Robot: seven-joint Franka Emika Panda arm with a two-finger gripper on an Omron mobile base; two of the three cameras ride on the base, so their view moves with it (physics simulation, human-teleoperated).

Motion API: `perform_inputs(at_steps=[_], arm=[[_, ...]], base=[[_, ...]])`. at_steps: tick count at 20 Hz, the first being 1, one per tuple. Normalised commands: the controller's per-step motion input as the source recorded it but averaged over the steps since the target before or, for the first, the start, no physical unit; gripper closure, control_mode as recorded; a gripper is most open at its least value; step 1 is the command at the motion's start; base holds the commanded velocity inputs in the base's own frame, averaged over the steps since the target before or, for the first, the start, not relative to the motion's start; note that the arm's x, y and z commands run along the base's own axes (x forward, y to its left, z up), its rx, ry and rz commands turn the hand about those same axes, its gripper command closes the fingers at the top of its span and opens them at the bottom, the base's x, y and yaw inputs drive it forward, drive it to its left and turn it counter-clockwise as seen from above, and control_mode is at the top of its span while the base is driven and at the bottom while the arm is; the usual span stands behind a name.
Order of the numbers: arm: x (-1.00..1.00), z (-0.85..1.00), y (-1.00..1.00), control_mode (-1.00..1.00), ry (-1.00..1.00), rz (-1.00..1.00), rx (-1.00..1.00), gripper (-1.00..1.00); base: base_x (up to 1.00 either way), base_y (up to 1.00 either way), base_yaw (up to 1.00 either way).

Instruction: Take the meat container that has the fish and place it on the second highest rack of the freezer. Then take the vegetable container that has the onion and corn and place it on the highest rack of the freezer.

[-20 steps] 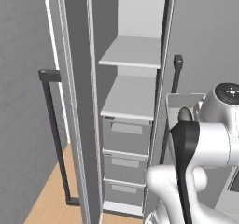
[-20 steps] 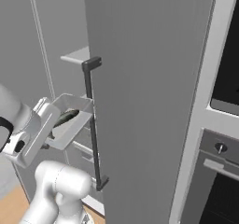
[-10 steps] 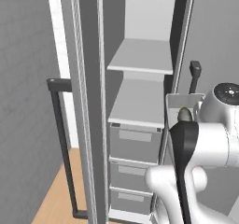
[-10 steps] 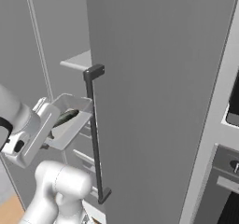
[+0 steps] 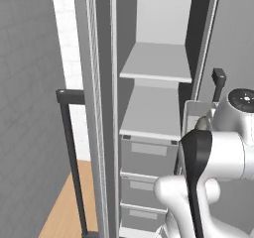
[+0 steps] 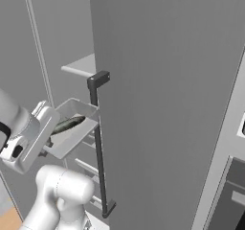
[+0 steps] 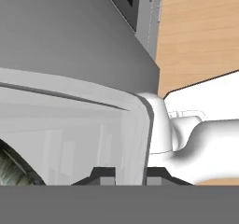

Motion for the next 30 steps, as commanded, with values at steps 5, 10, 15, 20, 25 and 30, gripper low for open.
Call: perform_inputs(at_steps=[5, 10, 15, 20, 25, 30], arm=[[0.00, 0.00, 0.00, 1.00, 0.00, 0.00, 0.00, 1.00], [0.00, 0.27, 0.41, -1.00, -0.03, 0.00, -0.02, 1.00], [-0.15, 0.13, 0.63, -1.00, -0.04, 0.00, -0.03, 1.00], [0.81, 0.00, 0.18, -1.00, 0.07, -0.01, 0.00, 1.00], [0.95, -0.12, 0.06, -1.00, 0.12, 0.00, 0.00, 1.00], [0.98, -0.38, -0.03, -1.00, 0.14, 0.00, 0.00, 1.00]], base=[[0.40, 0.22, 0.00], [0.00, 0.00, 0.00], [0.00, 0.00, 0.00], [0.00, 0.00, 0.00], [0.00, 0.00, 0.00], [0.00, 0.00, 0.00]])
